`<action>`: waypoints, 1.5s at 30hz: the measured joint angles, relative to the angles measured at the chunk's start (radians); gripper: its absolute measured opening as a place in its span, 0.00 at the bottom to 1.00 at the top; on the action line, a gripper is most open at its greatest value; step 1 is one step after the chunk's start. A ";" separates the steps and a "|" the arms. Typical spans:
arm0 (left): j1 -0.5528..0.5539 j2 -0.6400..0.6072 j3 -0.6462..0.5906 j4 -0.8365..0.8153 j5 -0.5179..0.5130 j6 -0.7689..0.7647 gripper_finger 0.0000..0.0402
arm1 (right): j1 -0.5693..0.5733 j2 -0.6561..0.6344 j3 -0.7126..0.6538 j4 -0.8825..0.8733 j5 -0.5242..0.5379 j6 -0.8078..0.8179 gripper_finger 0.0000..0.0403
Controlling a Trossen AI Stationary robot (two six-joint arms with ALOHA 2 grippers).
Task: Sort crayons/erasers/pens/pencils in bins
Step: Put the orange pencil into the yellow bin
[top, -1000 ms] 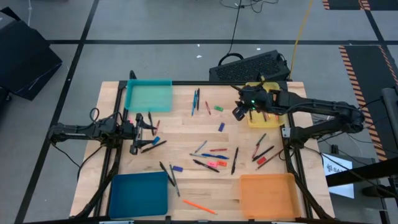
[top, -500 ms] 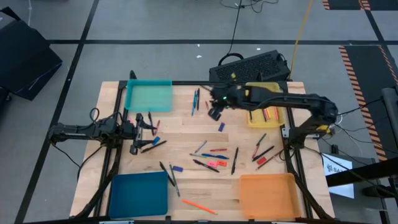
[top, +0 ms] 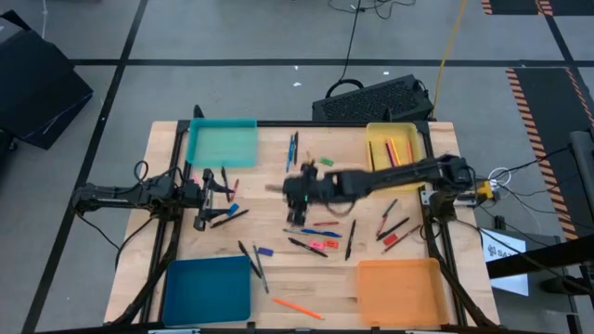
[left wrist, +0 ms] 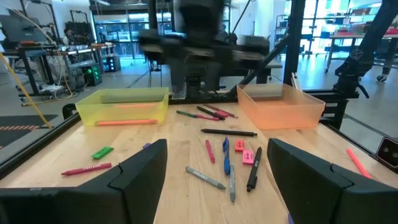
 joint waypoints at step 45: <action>0.000 0.000 0.000 0.000 0.000 0.000 0.69 | 0.513 0.427 0.077 0.038 -0.047 -0.029 0.33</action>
